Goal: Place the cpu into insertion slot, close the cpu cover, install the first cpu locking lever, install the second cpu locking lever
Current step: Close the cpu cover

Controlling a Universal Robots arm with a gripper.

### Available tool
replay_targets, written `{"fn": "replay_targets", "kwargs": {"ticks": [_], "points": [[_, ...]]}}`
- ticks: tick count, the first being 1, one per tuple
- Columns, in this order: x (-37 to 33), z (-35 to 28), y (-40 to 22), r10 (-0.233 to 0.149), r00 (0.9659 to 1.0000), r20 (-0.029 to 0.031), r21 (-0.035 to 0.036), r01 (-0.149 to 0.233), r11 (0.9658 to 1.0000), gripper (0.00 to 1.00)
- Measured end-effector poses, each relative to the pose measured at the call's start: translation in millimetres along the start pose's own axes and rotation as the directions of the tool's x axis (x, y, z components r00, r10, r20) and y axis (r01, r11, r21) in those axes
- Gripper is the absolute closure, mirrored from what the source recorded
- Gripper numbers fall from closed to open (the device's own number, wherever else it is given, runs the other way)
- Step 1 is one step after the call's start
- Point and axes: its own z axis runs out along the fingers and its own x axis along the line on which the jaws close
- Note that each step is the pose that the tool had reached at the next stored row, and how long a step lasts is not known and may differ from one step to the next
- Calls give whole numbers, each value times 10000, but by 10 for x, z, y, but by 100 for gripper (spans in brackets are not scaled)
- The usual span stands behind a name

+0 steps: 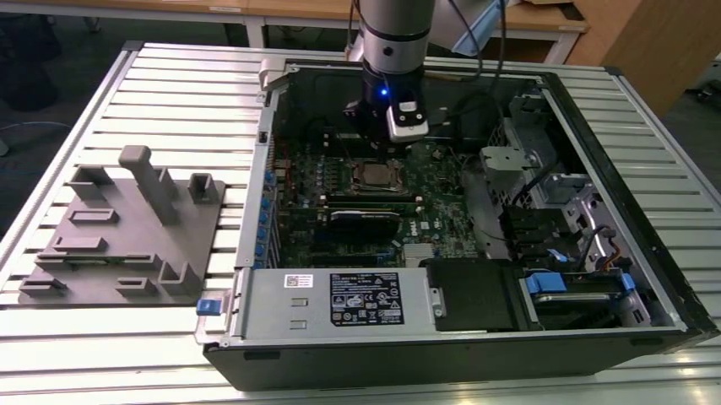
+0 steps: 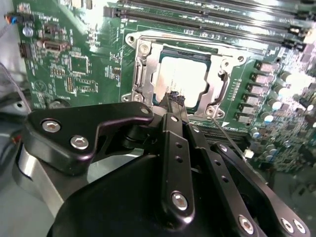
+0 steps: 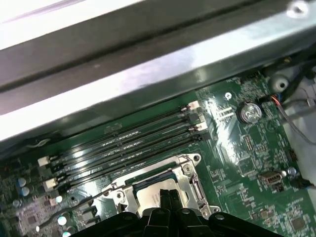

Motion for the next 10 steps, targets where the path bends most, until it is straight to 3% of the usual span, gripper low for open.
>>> {"fn": "replay_targets", "kwargs": {"ticks": [5,7,10], "points": [[0,5,0,-842,9964,-32,-37,842,9964,90],[0,7,0,-1186,9929,-44,-53,1186,9929,90],[0,11,0,-1728,9849,-63,-80,1727,9849,90]]}}
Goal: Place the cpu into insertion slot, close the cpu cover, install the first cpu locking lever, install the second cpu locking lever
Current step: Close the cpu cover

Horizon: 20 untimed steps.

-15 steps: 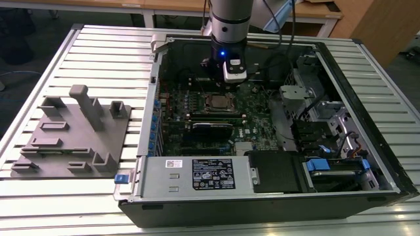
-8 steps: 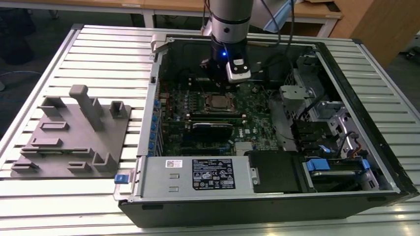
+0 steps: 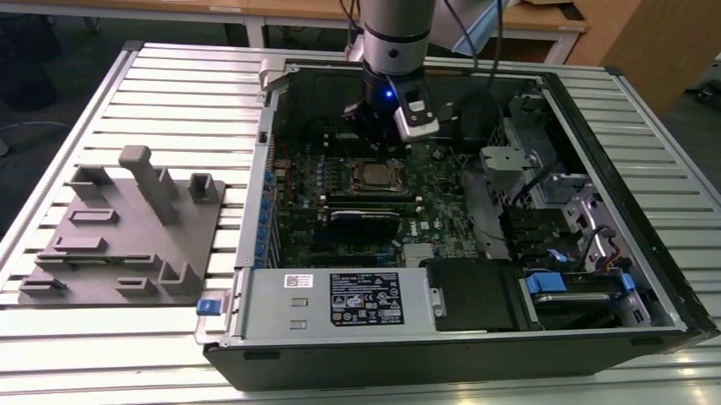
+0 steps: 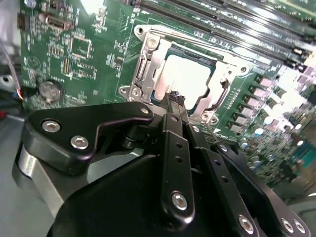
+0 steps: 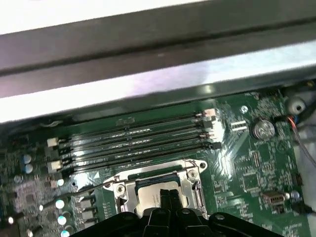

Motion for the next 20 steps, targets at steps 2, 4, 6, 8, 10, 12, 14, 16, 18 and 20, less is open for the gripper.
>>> {"fn": "replay_targets", "kwargs": {"ticks": [2,4,6,8,10,12,14,16,18,20], "points": [[0,1,-1,-329,9995,-11,0,329,9995,90],[0,3,0,-476,9989,-11,32,476,9989,90],[0,2,-1,-488,9988,-10,37,488,9988,90],[0,2,0,-488,9988,-11,38,488,9988,90],[0,3,1,-489,9988,-5,80,489,9988,90],[0,2,0,-496,9988,13,208,496,9986,90],[0,2,-3,-500,9987,13,218,500,9985,90],[-3,4,-21,-531,9986,12,212,531,9984,90],[-1,5,-43,-573,9984,10,203,572,9982,90],[0,7,-61,-632,9980,7,197,632,9978,90]]}}
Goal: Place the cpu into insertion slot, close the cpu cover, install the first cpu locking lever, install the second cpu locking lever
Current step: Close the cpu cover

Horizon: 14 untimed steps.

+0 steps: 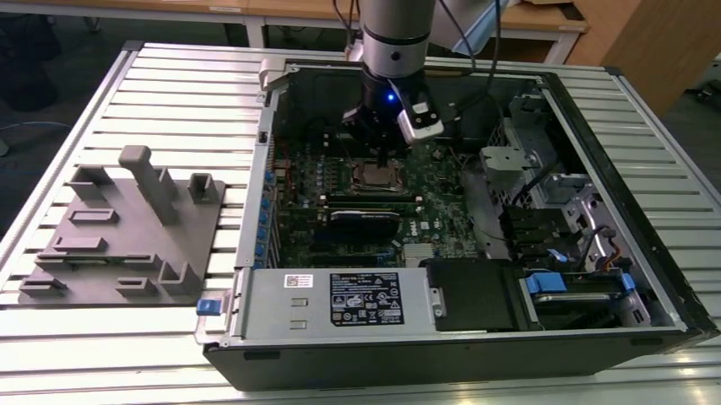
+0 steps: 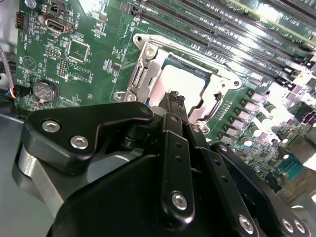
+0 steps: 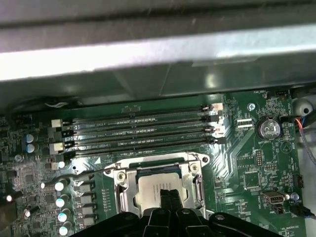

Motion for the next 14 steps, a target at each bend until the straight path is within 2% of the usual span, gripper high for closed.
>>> {"fn": "replay_targets", "kwargs": {"ticks": [5,10,14], "points": [[0,0,-2,-63,10000,-3,-9,63,10000,90],[7,3,-12,-332,9994,-8,-28,332,9994,90],[12,6,-14,-345,9994,-8,-29,345,9994,90]]}}
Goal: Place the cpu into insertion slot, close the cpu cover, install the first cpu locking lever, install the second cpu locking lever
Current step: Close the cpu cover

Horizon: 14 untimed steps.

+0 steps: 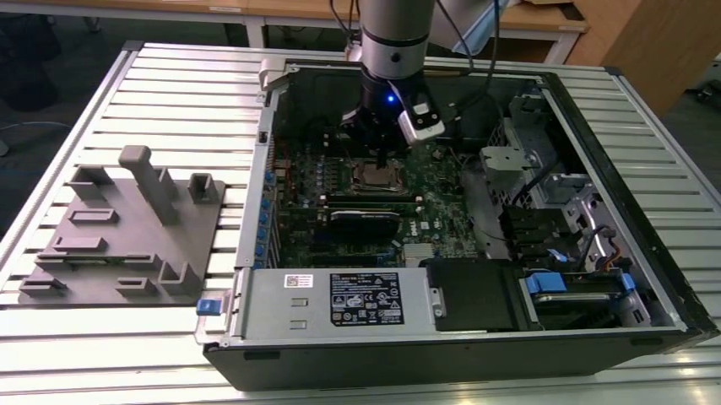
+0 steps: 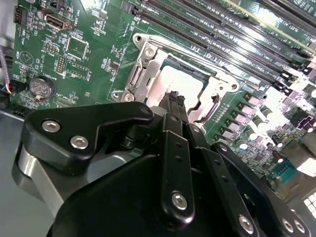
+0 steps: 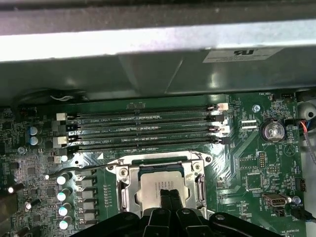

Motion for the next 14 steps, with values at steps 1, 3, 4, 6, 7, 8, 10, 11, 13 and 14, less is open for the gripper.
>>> {"fn": "replay_targets", "kwargs": {"ticks": [1,3,4,6,7,8,10,11,13,14], "points": [[1,3,-1,-5,10000,1,-2,5,10000,90],[0,11,-7,-15,10000,0,-1,15,10000,90],[0,12,-8,-15,10000,0,-3,15,10000,90],[0,12,-15,-16,10000,-1,0,16,10000,90],[-1,12,-23,-17,10000,-1,-1,17,10000,90],[0,12,-31,-17,10000,1,-6,17,10000,90],[0,10,-42,-15,10000,2,-24,15,10000,90],[0,5,-42,-14,10000,0,-28,14,10000,90],[-1,-9,-43,-15,10000,-1,-53,15,10000,90],[-1,-16,-43,-14,10000,-3,-67,14,10000,90]]}}
